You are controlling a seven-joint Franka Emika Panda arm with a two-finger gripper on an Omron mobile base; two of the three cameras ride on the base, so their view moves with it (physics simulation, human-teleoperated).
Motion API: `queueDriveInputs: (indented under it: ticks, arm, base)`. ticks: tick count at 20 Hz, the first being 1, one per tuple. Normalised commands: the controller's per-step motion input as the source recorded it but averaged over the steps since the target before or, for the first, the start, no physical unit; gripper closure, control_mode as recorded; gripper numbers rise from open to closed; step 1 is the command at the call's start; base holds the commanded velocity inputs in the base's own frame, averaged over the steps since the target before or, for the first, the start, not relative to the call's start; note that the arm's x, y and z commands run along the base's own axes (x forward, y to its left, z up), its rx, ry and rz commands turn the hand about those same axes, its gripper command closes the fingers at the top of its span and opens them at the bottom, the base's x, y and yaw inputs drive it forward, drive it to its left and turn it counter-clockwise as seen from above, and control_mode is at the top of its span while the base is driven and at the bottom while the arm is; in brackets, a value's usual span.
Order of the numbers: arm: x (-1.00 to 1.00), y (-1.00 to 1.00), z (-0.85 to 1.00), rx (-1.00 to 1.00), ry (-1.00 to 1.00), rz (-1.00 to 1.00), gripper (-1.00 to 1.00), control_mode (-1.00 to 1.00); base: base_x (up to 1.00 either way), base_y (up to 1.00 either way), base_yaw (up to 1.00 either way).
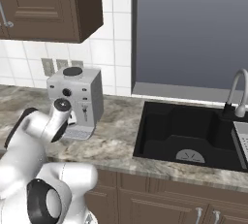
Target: Pick up the brewed coffee from the coffee machine and place it next to the breakfast plate on the dining counter.
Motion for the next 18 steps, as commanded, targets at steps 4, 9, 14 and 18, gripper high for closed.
queueDriveInputs:
  ticks: [4, 9, 14, 18]
  arm:
    - [-0.48, -0.22, 0.72, 0.00, -0.05, 0.00, 1.00, -1.00]
    - [-0.45, -0.24, 0.89, 0.00, -0.04, 0.00, 1.00, -1.00]
    - [-0.56, -0.49, 0.63, 0.01, -0.06, 0.00, 1.00, -1.00]
    - [-0.42, -0.83, 0.60, 0.13, -0.20, 0.02, 1.00, -1.00]
  base:
    - [0.00, 0.00, 0.00]
    - [0.00, 0.00, 0.00]
    - [0.00, 0.00, 0.00]
    - [0.00, 0.00, 0.00]
